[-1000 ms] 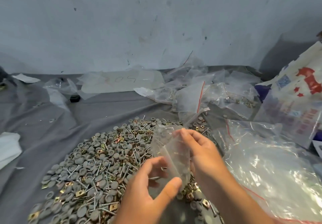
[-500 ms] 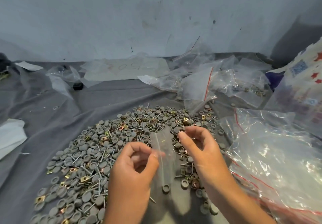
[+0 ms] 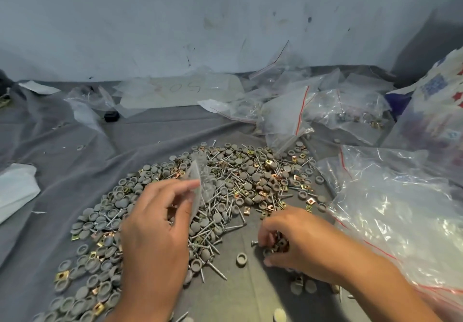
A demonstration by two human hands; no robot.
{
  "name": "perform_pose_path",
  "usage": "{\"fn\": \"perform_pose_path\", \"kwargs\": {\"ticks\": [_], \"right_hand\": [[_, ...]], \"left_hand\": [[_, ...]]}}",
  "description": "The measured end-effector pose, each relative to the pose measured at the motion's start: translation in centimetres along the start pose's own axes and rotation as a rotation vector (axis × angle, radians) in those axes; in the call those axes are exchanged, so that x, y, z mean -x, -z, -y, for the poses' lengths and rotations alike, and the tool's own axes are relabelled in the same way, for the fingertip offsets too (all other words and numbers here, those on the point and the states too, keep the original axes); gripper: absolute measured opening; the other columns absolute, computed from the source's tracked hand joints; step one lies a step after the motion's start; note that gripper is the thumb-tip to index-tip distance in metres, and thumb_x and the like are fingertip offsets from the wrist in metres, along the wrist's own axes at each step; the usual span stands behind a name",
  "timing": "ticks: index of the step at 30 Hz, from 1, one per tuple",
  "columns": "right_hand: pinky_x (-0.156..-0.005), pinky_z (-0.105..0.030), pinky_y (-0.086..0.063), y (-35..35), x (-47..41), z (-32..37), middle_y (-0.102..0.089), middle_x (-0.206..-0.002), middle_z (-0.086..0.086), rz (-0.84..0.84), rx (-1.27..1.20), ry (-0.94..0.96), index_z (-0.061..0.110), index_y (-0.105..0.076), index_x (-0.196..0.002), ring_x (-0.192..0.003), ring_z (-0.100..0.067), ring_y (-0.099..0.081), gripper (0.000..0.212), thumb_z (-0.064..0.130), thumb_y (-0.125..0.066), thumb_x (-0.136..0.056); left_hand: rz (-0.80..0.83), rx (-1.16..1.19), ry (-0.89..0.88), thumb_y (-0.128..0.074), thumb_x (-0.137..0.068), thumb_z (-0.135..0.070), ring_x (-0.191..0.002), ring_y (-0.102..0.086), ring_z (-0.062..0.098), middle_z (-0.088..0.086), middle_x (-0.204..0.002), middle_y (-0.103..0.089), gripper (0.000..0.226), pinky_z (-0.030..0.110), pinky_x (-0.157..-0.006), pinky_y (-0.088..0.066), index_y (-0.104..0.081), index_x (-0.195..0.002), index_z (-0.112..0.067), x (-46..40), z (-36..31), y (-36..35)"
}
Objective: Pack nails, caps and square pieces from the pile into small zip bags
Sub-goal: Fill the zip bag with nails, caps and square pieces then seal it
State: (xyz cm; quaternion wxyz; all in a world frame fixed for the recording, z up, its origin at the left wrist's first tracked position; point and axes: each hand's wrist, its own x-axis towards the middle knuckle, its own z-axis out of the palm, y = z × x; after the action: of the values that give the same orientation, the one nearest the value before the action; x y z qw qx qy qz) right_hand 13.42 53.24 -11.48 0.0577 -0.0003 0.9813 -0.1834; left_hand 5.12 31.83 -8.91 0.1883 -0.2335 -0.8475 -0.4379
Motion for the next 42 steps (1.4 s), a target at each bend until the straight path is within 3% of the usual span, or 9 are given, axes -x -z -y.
{"fn": "perform_pose_path", "kwargs": {"ticks": [5,10,13,17,22,27,32,36,42], "right_hand": [[-0.084,-0.029,-0.050,-0.4,0.0,0.8,-0.058,-0.098,0.021,-0.060,0.023,0.074,0.039,-0.063,-0.109,-0.098,-0.003,-0.051,0.022,0.040,-0.060,-0.087],[-0.085,-0.029,-0.051,-1.6,-0.4,3.1,-0.052,-0.108,0.016,-0.046,-0.044,0.178,0.038,-0.064,-0.117,-0.095,-0.008,-0.058,0.027,0.037,-0.052,-0.093],[-0.084,-0.029,-0.047,-2.7,-0.4,3.6,-0.048,-0.113,0.013,-0.037,-0.008,0.183,0.036,-0.060,-0.117,-0.099,-0.016,-0.058,0.023,0.038,-0.053,-0.095],[-0.083,-0.027,-0.046,-2.9,-0.5,3.1,-0.043,-0.108,0.018,-0.057,-0.068,0.174,0.035,-0.059,-0.110,-0.098,-0.012,-0.057,0.012,0.037,-0.058,-0.098],[-0.078,-0.007,-0.042,-1.4,-1.0,3.4,-0.063,-0.095,0.021,-0.470,-0.361,0.271,0.025,-0.073,-0.104,-0.089,0.005,-0.061,0.012,0.024,-0.073,-0.092],[-0.080,-0.007,-0.049,-1.4,-1.1,4.3,-0.072,-0.100,0.016,-0.703,-0.504,0.303,0.023,-0.066,-0.110,-0.093,0.004,-0.068,0.028,0.022,-0.078,-0.085],[-0.082,-0.005,-0.045,-2.3,-1.5,4.2,-0.065,-0.116,0.009,-0.705,-0.315,0.324,0.018,-0.072,-0.110,-0.088,0.003,-0.064,0.030,0.014,-0.082,-0.082],[-0.076,-0.007,-0.043,-2.2,-2.1,2.7,-0.062,-0.101,0.015,-0.746,-0.359,0.193,0.022,-0.070,-0.104,-0.088,0.003,-0.061,0.020,0.013,-0.076,-0.088],[-0.103,-0.033,-0.043,-3.5,-3.9,1.1,-0.062,-0.129,0.014,-0.448,-0.035,0.002,0.030,-0.066,-0.126,-0.121,-0.012,-0.048,0.030,0.027,-0.065,-0.096]], "left_hand": [[0.139,-0.088,-0.014,-0.066,-0.083,-0.029,-0.088,-0.052,-0.013,-0.020,-0.109,-0.051,0.040,0.002,-0.074,-0.044,-0.063,-0.123,-0.029,0.7,0.2,-0.6],[0.277,-0.119,-0.076,-0.075,-0.075,-0.034,-0.081,-0.050,-0.011,-0.016,-0.108,-0.051,0.052,-0.005,-0.081,-0.035,-0.065,-0.125,-0.025,1.1,0.5,-1.1],[0.318,-0.141,-0.046,-0.077,-0.075,-0.036,-0.084,-0.051,-0.011,-0.019,-0.111,-0.048,0.055,0.001,-0.069,-0.036,-0.064,-0.128,-0.027,1.3,0.8,-1.2],[0.326,-0.146,-0.033,-0.076,-0.078,-0.039,-0.096,-0.049,-0.013,-0.025,-0.117,-0.043,0.054,0.007,-0.080,-0.034,-0.061,-0.129,-0.032,1.5,1.1,-1.6],[0.367,-0.166,-0.028,-0.076,-0.079,-0.037,-0.090,-0.050,-0.013,-0.028,-0.118,-0.040,0.056,0.007,-0.079,-0.035,-0.057,-0.132,-0.036,1.5,1.2,-1.7],[0.402,-0.143,-0.051,-0.080,-0.076,-0.032,-0.093,-0.050,-0.011,-0.029,-0.116,-0.040,0.056,0.006,-0.077,-0.040,-0.059,-0.128,-0.033,1.6,1.1,-1.8],[0.396,-0.122,-0.054,-0.080,-0.076,-0.025,-0.094,-0.049,-0.007,-0.029,-0.116,-0.040,0.053,0.015,-0.081,-0.044,-0.060,-0.125,-0.034,1.8,1.1,-2.3],[0.348,-0.122,-0.025,-0.076,-0.080,-0.036,-0.100,-0.048,-0.014,-0.031,-0.115,-0.041,0.053,0.005,-0.079,-0.036,-0.058,-0.129,-0.039,1.8,1.4,-2.2],[0.297,-0.132,0.015,-0.075,-0.080,-0.037,-0.110,-0.041,-0.017,-0.028,-0.117,-0.043,0.053,0.000,-0.077,-0.031,-0.059,-0.130,-0.038,1.5,1.7,-2.0]]}}
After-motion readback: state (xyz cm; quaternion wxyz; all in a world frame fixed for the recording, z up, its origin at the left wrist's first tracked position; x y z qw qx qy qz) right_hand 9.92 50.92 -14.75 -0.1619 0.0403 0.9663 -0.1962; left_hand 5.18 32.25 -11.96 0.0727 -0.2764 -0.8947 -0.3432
